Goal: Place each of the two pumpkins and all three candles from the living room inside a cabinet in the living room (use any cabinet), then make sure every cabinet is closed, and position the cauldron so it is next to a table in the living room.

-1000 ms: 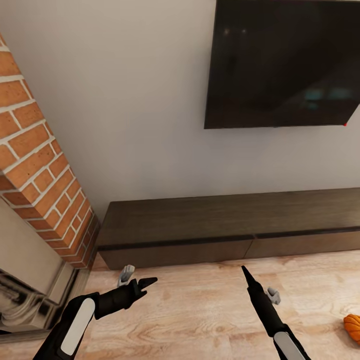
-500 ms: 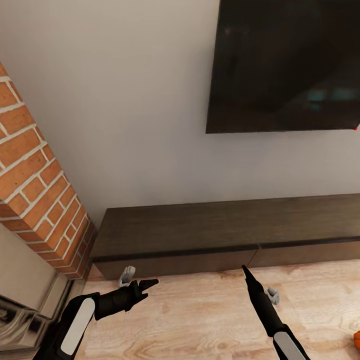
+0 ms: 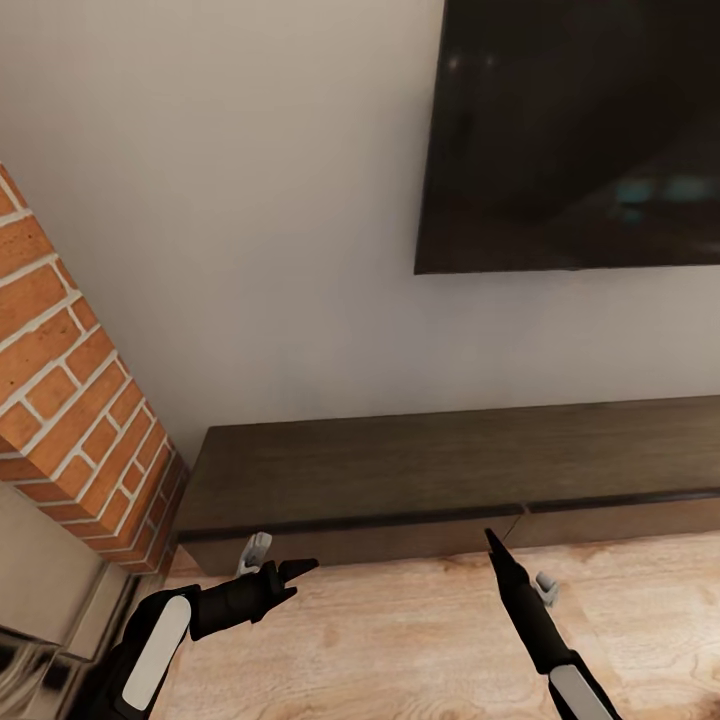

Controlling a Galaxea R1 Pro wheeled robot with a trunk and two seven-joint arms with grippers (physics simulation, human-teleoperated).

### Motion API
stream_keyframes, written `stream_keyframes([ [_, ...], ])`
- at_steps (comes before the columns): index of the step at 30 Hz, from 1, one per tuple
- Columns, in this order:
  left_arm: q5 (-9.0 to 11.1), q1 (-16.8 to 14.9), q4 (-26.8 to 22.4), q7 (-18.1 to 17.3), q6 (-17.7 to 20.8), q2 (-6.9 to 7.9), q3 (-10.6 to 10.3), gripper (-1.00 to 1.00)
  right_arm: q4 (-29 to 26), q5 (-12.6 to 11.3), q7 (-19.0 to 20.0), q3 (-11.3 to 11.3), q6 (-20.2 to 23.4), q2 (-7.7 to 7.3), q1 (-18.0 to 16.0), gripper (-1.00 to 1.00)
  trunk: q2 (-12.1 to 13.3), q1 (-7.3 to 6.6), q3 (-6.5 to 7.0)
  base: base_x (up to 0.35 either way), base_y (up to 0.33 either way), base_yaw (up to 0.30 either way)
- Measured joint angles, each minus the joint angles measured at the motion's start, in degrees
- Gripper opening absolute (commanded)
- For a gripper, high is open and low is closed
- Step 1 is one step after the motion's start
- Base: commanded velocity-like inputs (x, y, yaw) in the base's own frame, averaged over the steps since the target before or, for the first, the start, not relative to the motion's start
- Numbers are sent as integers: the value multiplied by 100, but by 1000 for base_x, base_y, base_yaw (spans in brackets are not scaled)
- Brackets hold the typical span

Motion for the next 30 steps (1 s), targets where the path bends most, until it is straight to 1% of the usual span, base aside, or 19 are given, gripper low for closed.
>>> stream_keyframes([
  [1, 7, 0, -3, -2, 1, 0, 0, 100, 8, -4, 158, 0, 28, 0, 0, 100, 0, 0, 0, 5, 0, 0],
  [3, 25, 0, -5, -3, 2, 0, 0, 100, 16, -8, 268, -3, 53, 0, 0, 100, 0, 0, 0, 4, 0, 0],
  [5, 143, 0, -11, -3, 3, 0, -7, 100, 24, -11, 391, -5, 79, -1, 0, 100, 0, 0, 0, 2, 0, 0],
  [9, 341, 0, -21, -2, 3, 12, -13, 100, 29, -21, 486, -6, 93, -1, 0, 100, 0, 0, 0, 0, 0, 0],
  [13, 393, 0, -71, -2, 11, 16, -4, 100, 30, -23, 511, -7, 96, -1, 0, 100, 0, 0, 0, 0, 0, 0],
  [21, 437, 0, -104, -5, 37, 15, -1, 100, 25, -10, 566, 0, 100, -1, 0, 100, -319, 175, -143, 0, 0, 0],
  [25, 579, 0, -117, -1, 202, 17, 0, 100, 8, 8, 672, 2, 113, 8, 0, 100, -480, 263, -215, 0, 0, 0],
  [30, 679, 0, -120, 1, 261, 31, 0, 100, -6, 64, 634, -4, -16, 38, 0, 100, -681, 373, -305, 0, 0, 0],
])
